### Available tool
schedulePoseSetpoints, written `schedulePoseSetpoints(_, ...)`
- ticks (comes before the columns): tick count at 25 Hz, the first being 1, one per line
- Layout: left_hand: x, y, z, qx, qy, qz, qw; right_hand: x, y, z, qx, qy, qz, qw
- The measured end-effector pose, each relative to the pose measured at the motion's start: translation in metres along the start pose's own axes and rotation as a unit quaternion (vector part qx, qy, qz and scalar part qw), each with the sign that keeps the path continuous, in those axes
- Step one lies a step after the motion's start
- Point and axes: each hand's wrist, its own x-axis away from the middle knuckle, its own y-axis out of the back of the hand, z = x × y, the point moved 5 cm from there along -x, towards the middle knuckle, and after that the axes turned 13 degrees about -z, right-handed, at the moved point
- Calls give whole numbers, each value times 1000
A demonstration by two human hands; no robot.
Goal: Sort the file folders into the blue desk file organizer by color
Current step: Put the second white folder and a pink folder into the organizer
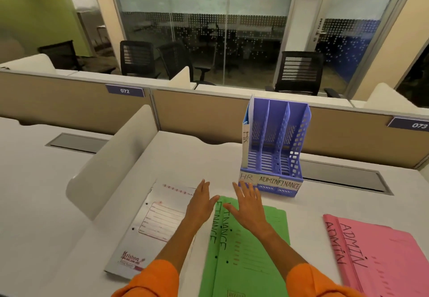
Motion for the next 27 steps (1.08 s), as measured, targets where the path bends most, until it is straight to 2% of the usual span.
schedulePoseSetpoints(8, 24, 70, 139, 3, 118, -63, 991, 40, -78, 109, -119, 32, 136, 983)
schedulePoseSetpoints(14, 32, 106, 213, 4, 182, -122, 976, 71, -119, 136, -125, 22, 200, 972)
schedulePoseSetpoints(20, 24, 106, 242, 2, 272, -77, 959, 77, -131, 133, -95, 17, 218, 971)
schedulePoseSetpoints(24, 15, 102, 249, 10, 293, -26, 956, 75, -131, 129, -89, 25, 228, 969)
schedulePoseSetpoints(27, 10, 103, 249, 46, 268, -13, 962, 76, -130, 126, -101, 24, 230, 968)
